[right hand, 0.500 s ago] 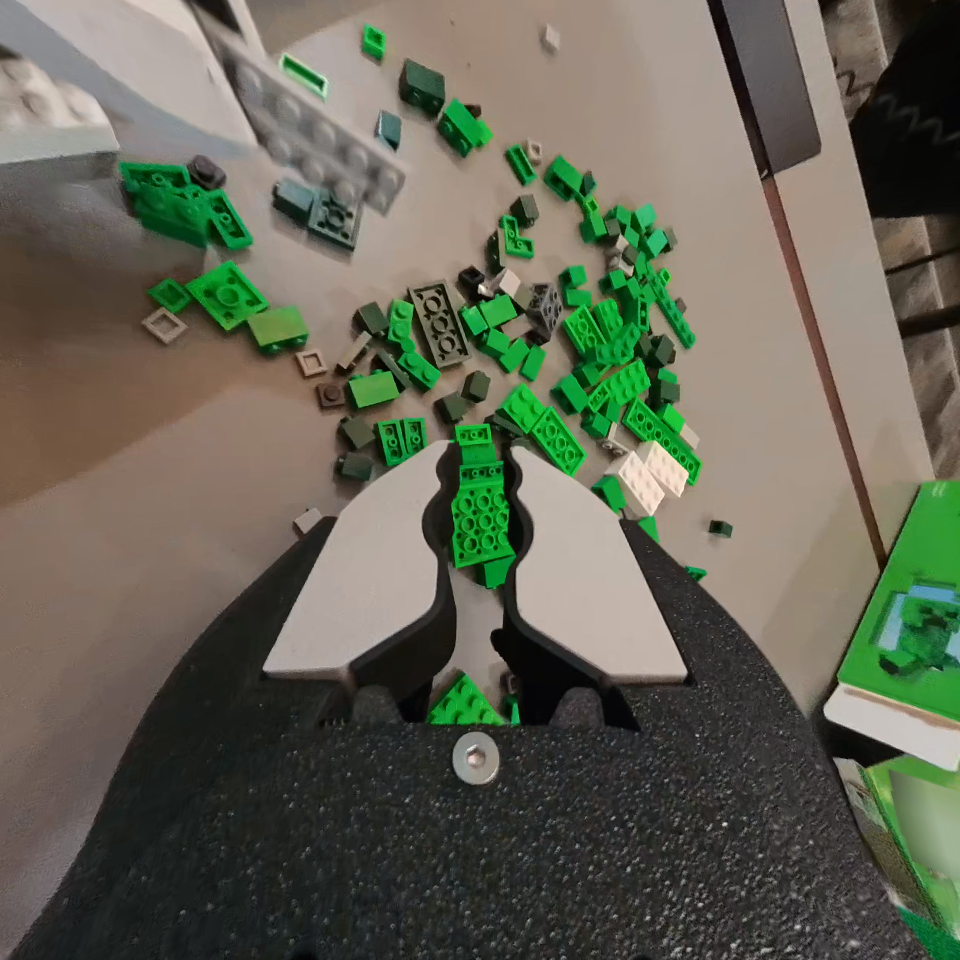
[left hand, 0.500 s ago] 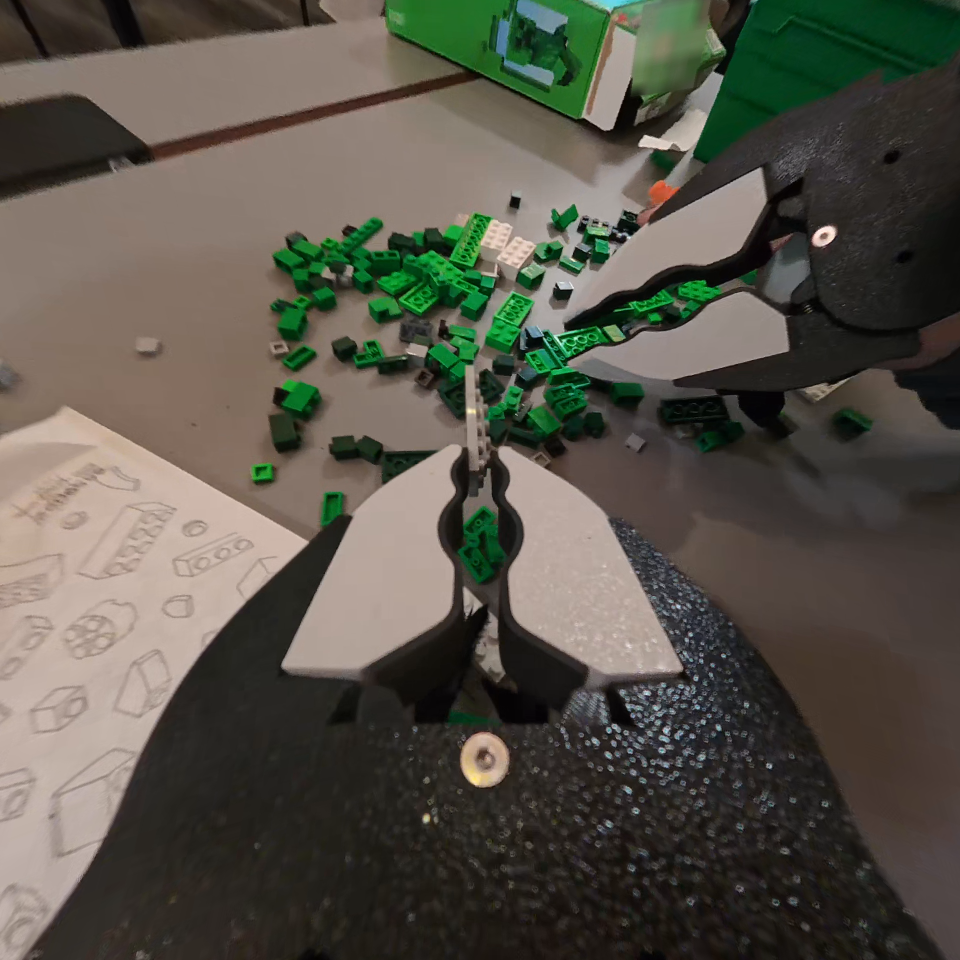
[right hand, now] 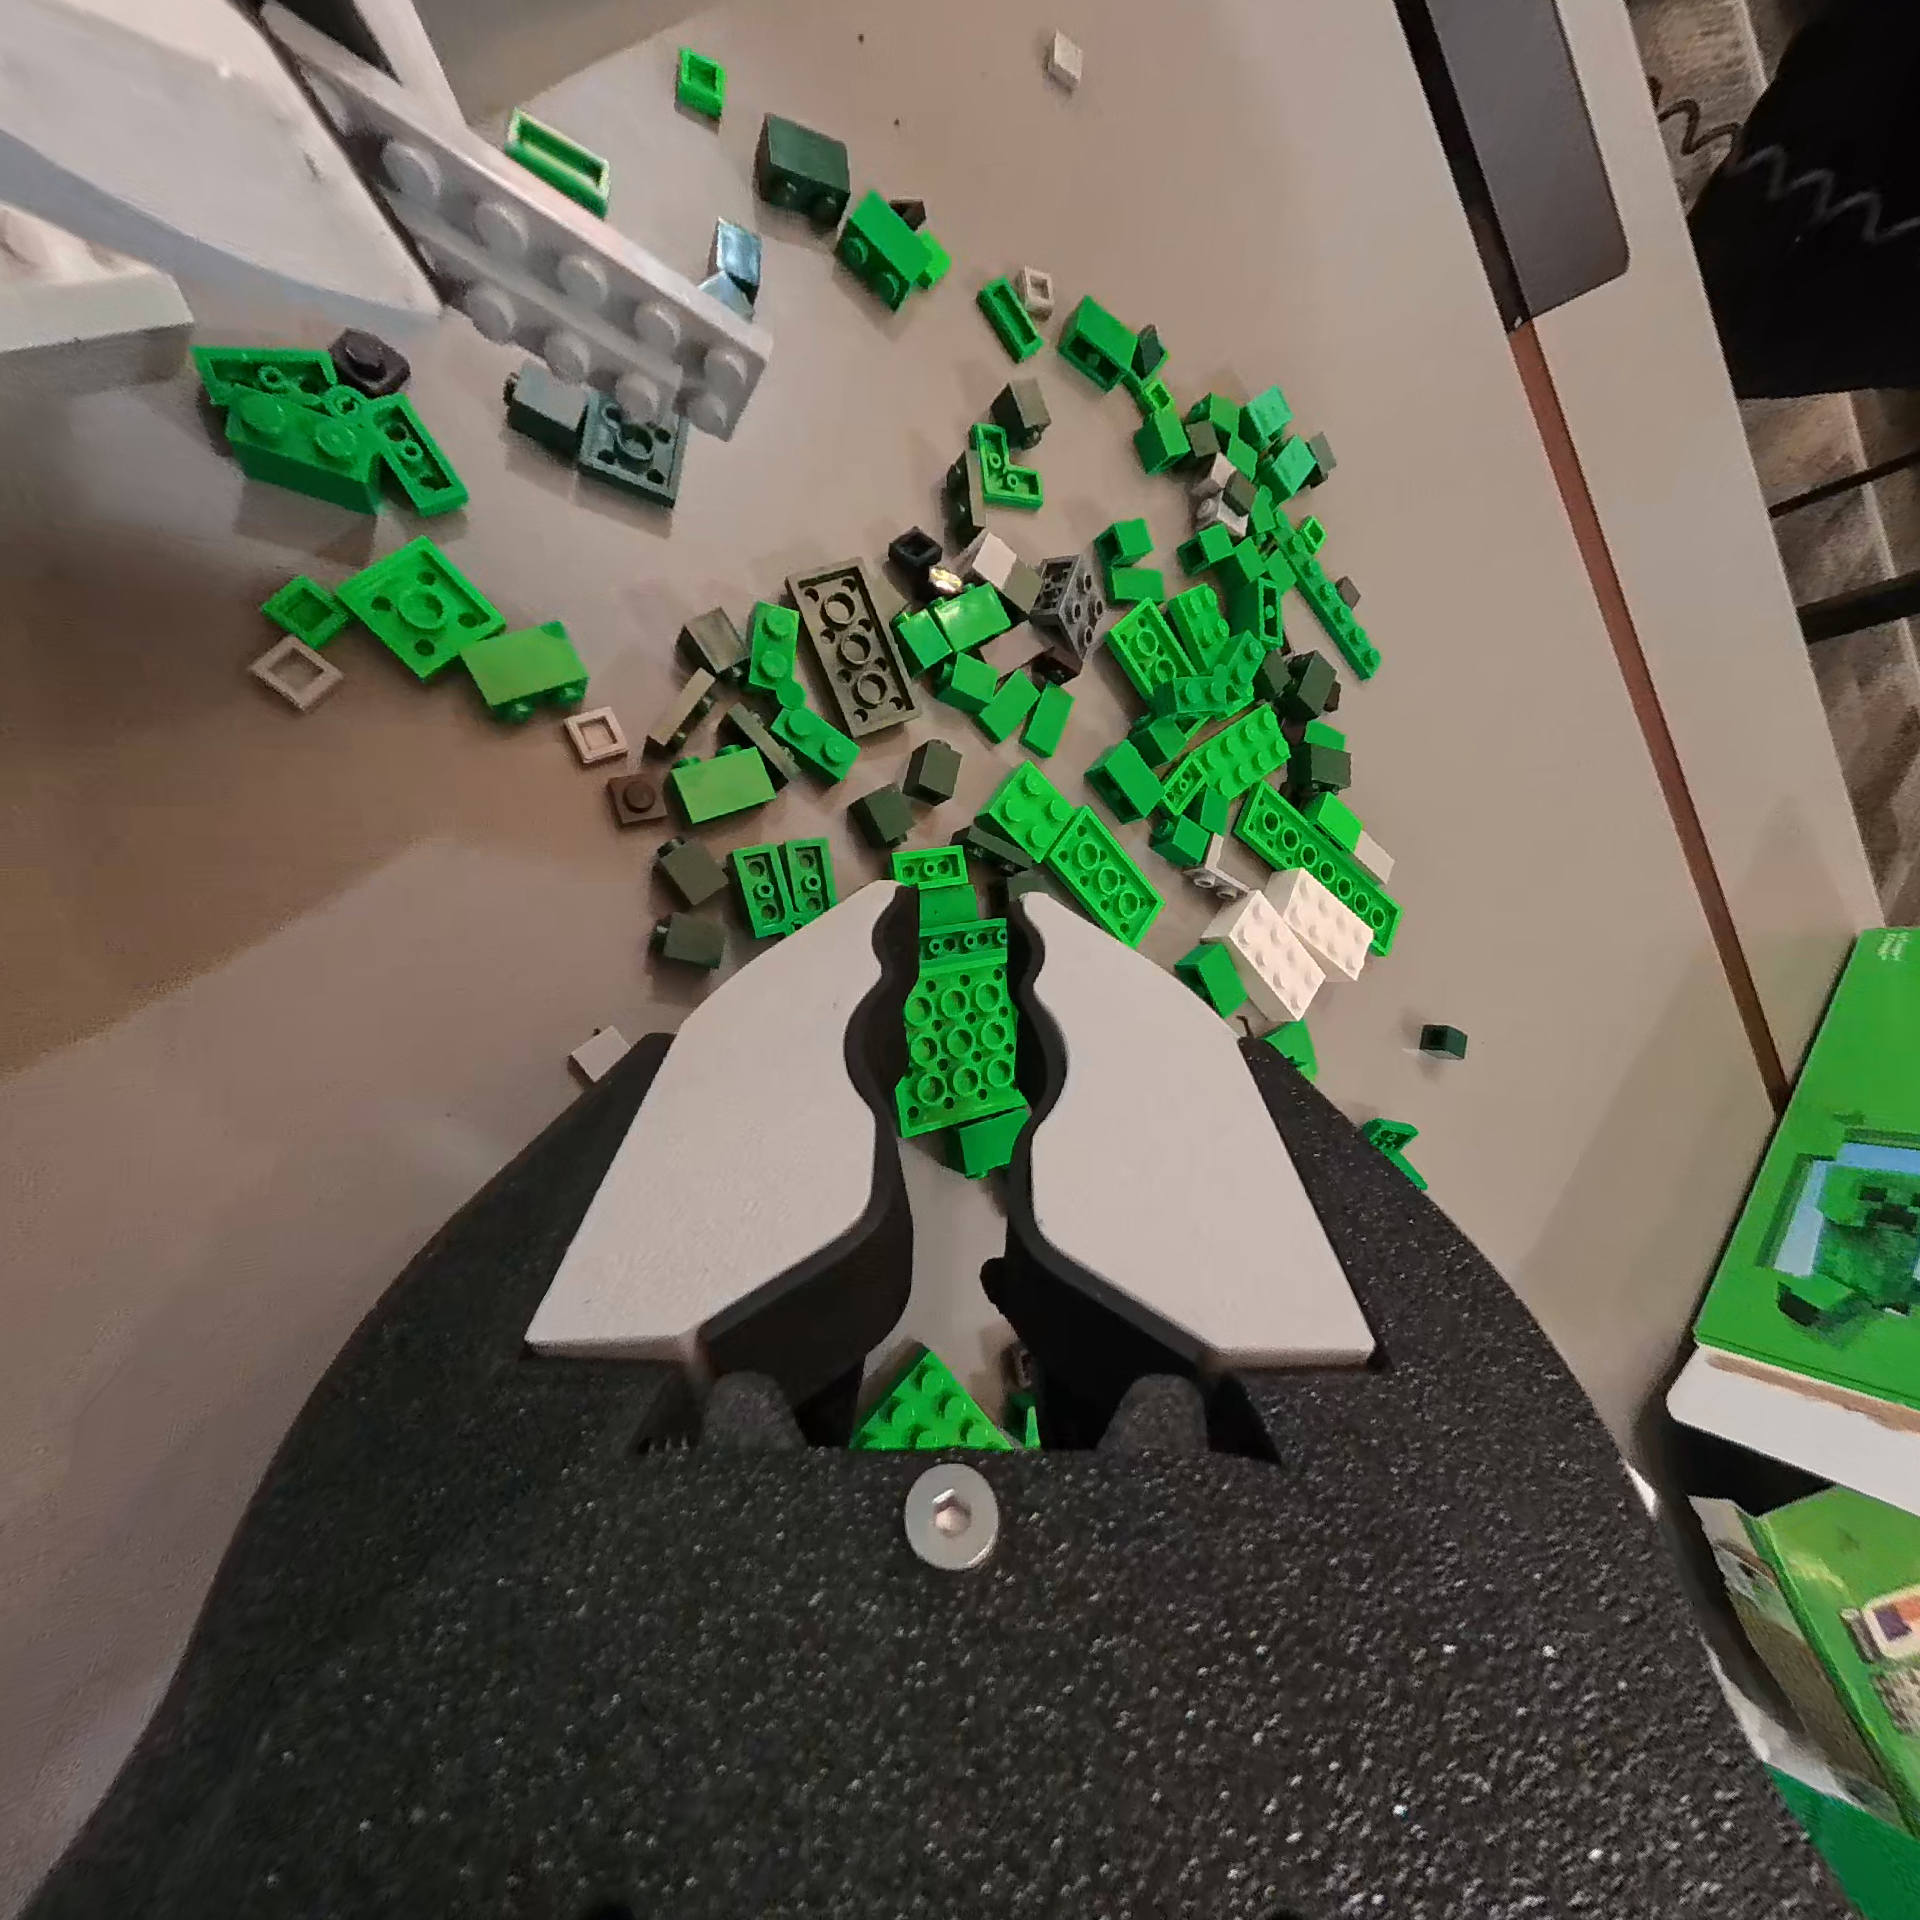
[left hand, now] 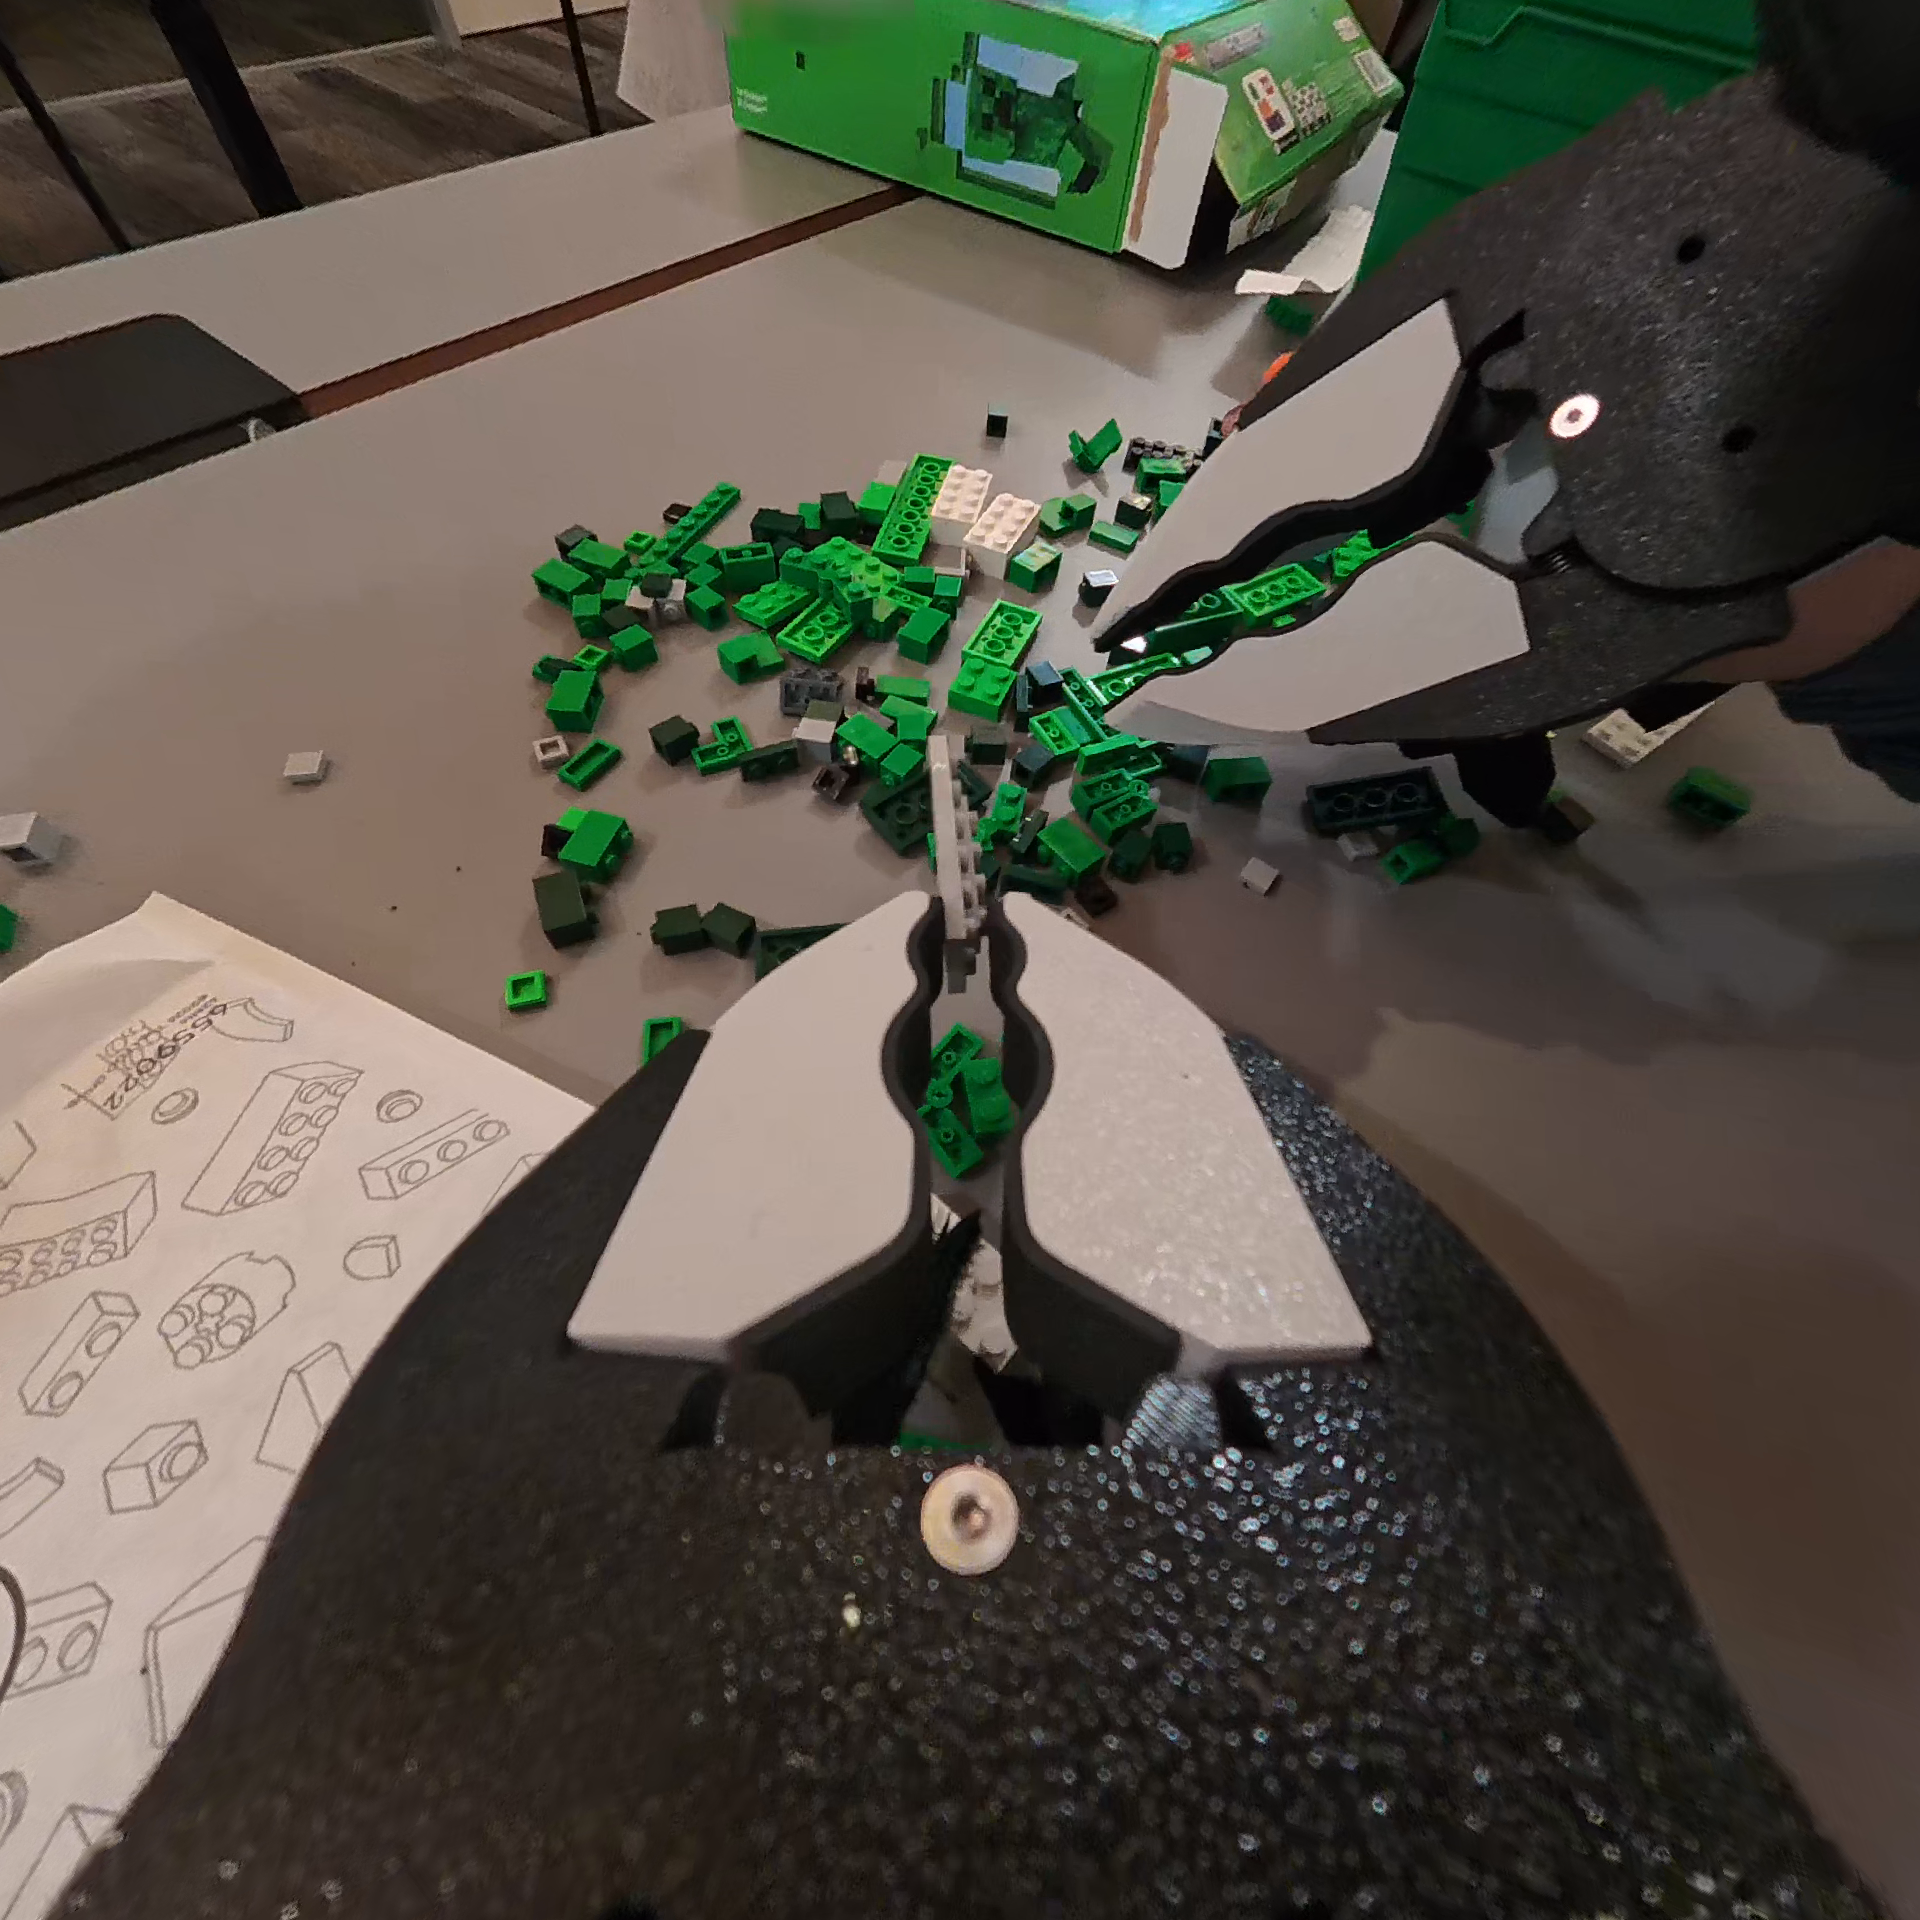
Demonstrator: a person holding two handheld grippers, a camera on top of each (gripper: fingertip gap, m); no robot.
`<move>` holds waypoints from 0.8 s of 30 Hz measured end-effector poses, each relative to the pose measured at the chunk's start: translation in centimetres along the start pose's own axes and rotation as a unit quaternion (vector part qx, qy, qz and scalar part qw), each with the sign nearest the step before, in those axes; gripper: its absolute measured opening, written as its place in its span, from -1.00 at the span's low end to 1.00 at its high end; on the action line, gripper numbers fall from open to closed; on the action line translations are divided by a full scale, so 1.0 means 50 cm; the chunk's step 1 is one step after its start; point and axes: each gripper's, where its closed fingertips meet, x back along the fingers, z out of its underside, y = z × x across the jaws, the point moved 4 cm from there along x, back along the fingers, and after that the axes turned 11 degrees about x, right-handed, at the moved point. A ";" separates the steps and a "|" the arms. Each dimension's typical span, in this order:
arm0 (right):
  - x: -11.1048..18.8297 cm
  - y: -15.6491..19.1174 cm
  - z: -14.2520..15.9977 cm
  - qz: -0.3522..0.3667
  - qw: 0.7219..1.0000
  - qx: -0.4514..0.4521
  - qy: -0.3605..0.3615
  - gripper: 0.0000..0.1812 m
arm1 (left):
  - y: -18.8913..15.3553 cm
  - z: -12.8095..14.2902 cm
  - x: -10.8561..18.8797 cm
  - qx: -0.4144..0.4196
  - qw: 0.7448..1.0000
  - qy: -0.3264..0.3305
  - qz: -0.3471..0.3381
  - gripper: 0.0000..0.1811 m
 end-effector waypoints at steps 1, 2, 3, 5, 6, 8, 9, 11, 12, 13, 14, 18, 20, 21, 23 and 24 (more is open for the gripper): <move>0.000 0.000 0.000 0.000 1.000 -0.001 0.000 -0.84 | -0.002 0.000 0.000 -0.005 1.000 0.000 0.001 -0.92; 0.000 0.000 0.001 -0.001 1.000 -0.001 0.000 -0.83 | -0.003 0.000 -0.001 -0.010 1.000 0.001 0.001 -0.92; -0.001 0.000 0.002 -0.001 1.000 -0.001 0.001 -0.83 | -0.005 0.001 -0.001 -0.013 1.000 0.002 0.002 -0.92; -0.001 -0.001 0.003 -0.001 1.000 -0.001 0.002 -0.83 | -0.008 0.002 -0.002 -0.020 1.000 0.003 0.006 -0.92; 0.000 -0.002 0.003 0.000 1.000 0.000 0.002 -0.83 | -0.010 0.003 -0.003 -0.026 1.000 0.005 0.007 -0.89; 0.000 -0.004 0.005 0.002 1.000 -0.001 0.003 -0.83 | -0.015 0.008 -0.006 -0.042 0.999 0.013 0.013 -0.84; 0.000 -0.005 0.006 0.003 1.000 -0.002 0.003 -0.83 | -0.018 0.010 -0.007 -0.049 0.999 0.017 0.014 -0.82; 0.002 -0.010 0.008 0.006 1.000 -0.004 0.002 -0.83 | -0.024 0.013 -0.010 -0.063 0.998 0.019 0.018 -0.77; 0.003 -0.011 0.008 0.007 1.000 -0.005 0.001 -0.83 | -0.026 0.014 -0.011 -0.068 0.997 0.020 0.018 -0.75; 0.003 -0.013 0.009 0.008 1.000 -0.006 0.000 -0.84 | -0.028 0.015 -0.012 -0.072 0.997 0.021 0.018 -0.72; 0.004 -0.014 0.009 0.010 1.000 -0.006 -0.001 -0.84 | -0.029 0.016 -0.013 -0.076 0.997 0.023 0.018 -0.70; 0.004 -0.021 0.009 0.018 1.000 -0.006 -0.010 -0.84 | -0.025 0.016 -0.014 -0.085 0.996 0.021 0.005 -0.64; 0.004 -0.033 0.009 0.034 0.999 -0.011 -0.024 -0.84 | -0.012 -0.002 -0.002 -0.086 0.996 -0.016 -0.022 -0.64; 0.006 -0.043 0.009 0.046 0.998 -0.019 -0.035 -0.85 | -0.003 -0.015 0.008 -0.086 0.995 -0.044 -0.040 -0.65; 0.013 -0.074 0.021 0.080 0.994 -0.051 -0.056 -0.85 | 0.022 -0.040 0.035 -0.082 0.988 -0.103 -0.083 -0.67; 0.020 -0.094 0.033 0.102 0.990 -0.068 -0.063 -0.85 | 0.035 -0.051 0.049 -0.081 0.982 -0.131 -0.106 -0.67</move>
